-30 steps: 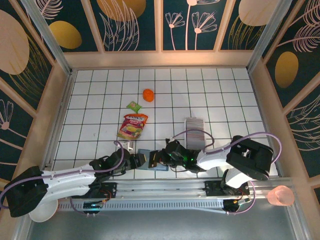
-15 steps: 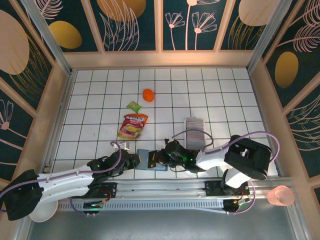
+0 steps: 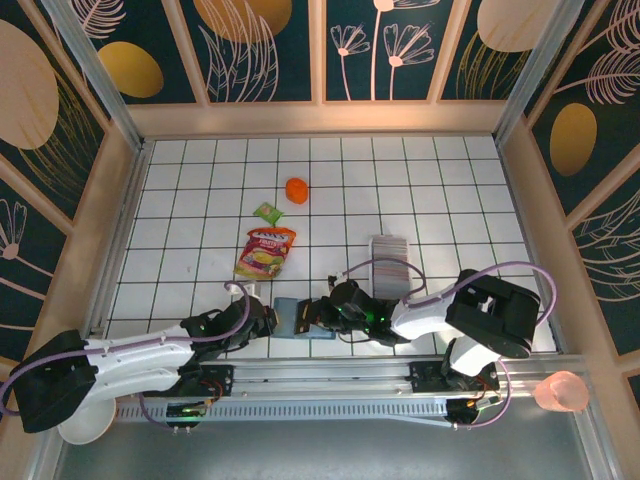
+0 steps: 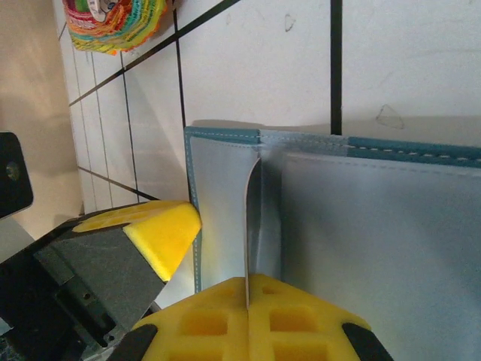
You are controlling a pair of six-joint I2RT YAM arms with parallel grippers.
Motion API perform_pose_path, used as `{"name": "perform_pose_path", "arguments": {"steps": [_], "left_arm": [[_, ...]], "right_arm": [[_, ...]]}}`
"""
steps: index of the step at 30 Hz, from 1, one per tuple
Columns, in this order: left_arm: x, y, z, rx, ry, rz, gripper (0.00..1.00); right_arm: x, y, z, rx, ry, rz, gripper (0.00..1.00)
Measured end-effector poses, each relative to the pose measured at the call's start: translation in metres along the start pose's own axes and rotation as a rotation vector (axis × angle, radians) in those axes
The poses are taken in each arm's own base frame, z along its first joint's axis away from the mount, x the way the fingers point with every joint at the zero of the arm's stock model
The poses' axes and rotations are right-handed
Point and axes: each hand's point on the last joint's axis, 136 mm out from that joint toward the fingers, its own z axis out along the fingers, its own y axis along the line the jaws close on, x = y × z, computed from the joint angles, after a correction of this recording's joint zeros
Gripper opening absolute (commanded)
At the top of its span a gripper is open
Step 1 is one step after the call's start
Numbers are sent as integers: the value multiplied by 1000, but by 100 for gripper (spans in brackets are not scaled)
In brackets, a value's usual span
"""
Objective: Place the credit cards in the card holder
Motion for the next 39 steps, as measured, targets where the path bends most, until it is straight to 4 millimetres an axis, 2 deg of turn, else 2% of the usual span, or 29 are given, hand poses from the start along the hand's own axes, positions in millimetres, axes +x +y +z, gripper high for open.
{"name": "perform_pose_path", "arguments": {"steps": [17,27,31,33,35,39], "left_arm": [[-1,-1,1,1,-2,-3,2],[-1,-1,1,1,-1,-3,5],[-1,-2,2,4,-2,-4,13],[-1,-5,2,12,2,-8,26],[-2,-10,1,26,7,-9,32],[-2,-14,0,36,13,-6,36]], "right_arm": [[0,-8,2,-20,-13,2,0],[0,-8,2,-21,-13,-1,0],[0,-6,2,-25,-13,-3,0],[0,-6,2,-26,-14,-4,0],[0,-5,2,-28,-13,-4,0],[0,-5,2,-28,-14,-3,0]]}}
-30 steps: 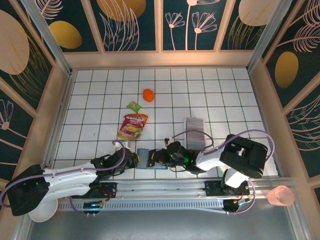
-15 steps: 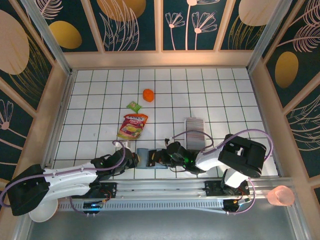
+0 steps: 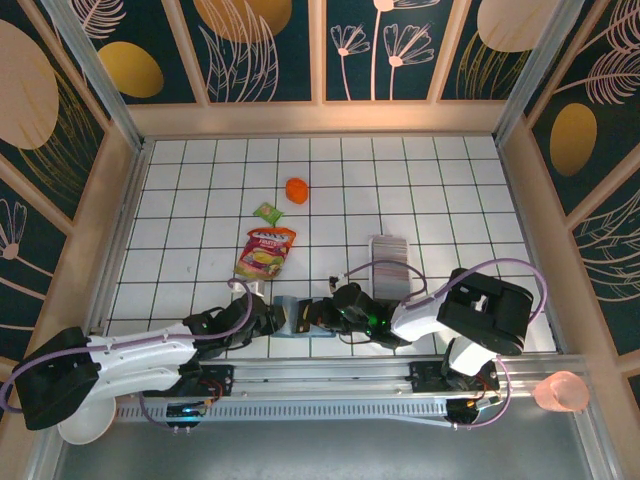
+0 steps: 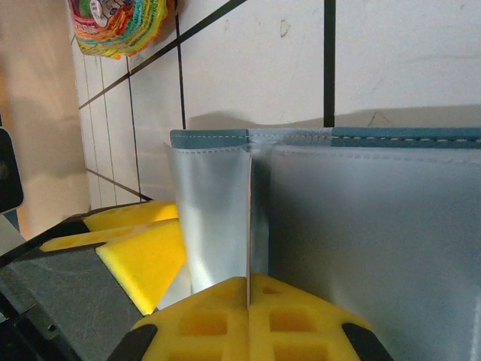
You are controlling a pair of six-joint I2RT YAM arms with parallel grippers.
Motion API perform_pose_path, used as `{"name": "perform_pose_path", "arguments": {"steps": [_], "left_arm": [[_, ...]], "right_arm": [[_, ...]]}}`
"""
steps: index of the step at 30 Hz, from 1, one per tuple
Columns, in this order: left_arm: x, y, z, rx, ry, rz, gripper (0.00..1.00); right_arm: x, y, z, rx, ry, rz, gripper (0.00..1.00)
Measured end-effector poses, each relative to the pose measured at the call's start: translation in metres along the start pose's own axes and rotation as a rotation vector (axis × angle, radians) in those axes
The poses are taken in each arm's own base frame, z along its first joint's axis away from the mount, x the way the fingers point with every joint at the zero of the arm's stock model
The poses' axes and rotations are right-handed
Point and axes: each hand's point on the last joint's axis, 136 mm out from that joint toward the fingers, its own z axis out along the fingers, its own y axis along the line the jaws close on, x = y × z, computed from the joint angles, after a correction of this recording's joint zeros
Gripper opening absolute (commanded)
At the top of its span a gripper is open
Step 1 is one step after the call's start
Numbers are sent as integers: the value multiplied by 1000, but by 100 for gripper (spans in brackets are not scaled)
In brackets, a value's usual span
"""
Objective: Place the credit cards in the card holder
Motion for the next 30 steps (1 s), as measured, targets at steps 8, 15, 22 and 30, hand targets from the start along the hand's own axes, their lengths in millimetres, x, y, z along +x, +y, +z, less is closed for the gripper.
{"name": "perform_pose_path", "arguments": {"steps": [8,15,22,30], "left_arm": [[-3,-3,-3,8,-8,-1,48],[-6,0,-10,0,-32,0,57],[-6,5,-10,-10,-38,-9,47],[-5,18,-5,-75,-45,6,24]], "right_arm": [[0,0,0,0,1,0,0],[10,1,1,-6,39,-8,0],[13,4,1,-18,49,-10,0],[13,9,3,-46,53,-13,0]]}}
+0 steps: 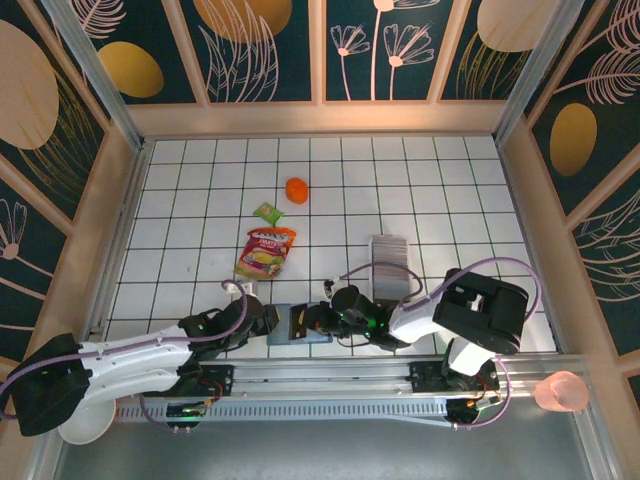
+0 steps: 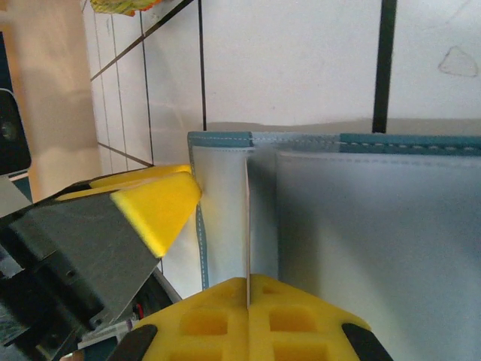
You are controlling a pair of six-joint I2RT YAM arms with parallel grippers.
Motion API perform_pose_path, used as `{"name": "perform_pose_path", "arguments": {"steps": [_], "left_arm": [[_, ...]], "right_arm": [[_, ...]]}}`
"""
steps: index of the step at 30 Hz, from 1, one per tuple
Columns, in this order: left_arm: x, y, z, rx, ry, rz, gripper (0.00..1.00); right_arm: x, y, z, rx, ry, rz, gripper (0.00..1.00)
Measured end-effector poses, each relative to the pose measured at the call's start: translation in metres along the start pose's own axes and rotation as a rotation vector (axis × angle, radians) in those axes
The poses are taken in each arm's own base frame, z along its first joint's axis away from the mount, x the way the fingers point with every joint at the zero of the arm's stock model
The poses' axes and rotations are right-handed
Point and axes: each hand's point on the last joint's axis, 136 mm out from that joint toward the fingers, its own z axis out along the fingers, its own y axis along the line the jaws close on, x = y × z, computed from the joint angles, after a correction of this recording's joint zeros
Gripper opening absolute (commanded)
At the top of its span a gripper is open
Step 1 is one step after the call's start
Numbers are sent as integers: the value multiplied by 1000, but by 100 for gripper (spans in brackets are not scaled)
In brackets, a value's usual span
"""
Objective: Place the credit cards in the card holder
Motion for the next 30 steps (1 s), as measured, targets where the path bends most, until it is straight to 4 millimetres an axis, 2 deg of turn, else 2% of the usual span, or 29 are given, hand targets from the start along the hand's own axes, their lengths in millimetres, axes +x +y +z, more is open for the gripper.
{"name": "perform_pose_path", "arguments": {"steps": [11,30], "left_arm": [[-1,4,3,-21,-7,2,12],[-3,-1,7,6,-20,-8,12]], "right_arm": [[3,-1,4,-35,9,28,0],[2,-2,12,7,7,81,0]]}}
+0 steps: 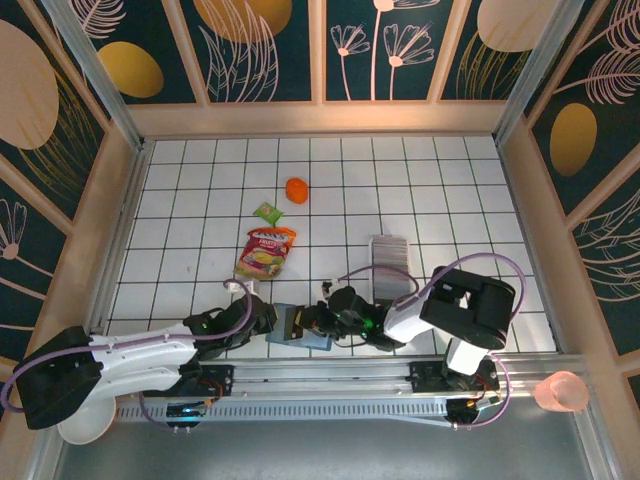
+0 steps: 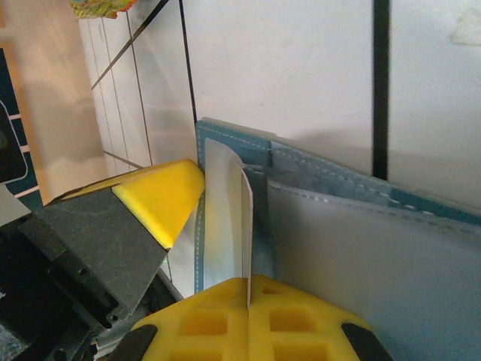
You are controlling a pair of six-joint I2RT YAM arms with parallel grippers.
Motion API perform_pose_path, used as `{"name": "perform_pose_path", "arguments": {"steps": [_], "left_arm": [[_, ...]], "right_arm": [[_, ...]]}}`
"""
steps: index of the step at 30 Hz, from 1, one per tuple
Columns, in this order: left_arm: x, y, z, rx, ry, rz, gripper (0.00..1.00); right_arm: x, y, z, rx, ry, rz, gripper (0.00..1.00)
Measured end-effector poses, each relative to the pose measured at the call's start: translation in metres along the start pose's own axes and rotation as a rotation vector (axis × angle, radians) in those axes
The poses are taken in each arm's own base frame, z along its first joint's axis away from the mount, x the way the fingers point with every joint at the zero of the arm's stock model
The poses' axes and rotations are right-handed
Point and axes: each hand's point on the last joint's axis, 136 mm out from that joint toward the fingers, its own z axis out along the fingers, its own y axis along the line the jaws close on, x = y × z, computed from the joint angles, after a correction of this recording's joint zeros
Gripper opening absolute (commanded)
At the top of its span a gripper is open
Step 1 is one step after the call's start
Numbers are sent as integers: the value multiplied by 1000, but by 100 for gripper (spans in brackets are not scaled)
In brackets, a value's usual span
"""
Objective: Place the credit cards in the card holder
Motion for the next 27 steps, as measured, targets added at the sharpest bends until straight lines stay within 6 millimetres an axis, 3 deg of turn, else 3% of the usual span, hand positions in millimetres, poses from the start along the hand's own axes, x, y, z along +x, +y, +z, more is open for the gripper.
{"name": "perform_pose_path", "arguments": {"steps": [6,16,27], "left_arm": [[0,-1,-1,25,-9,-12,13],[0,-2,-1,34,-13,-19,13],[-1,-2,0,39,-15,-21,14]], "right_arm": [[-3,2,1,31,-20,0,1],[-9,7,9,116,-37,-44,35],[-23,3,-5,303,-87,-163,42]]}}
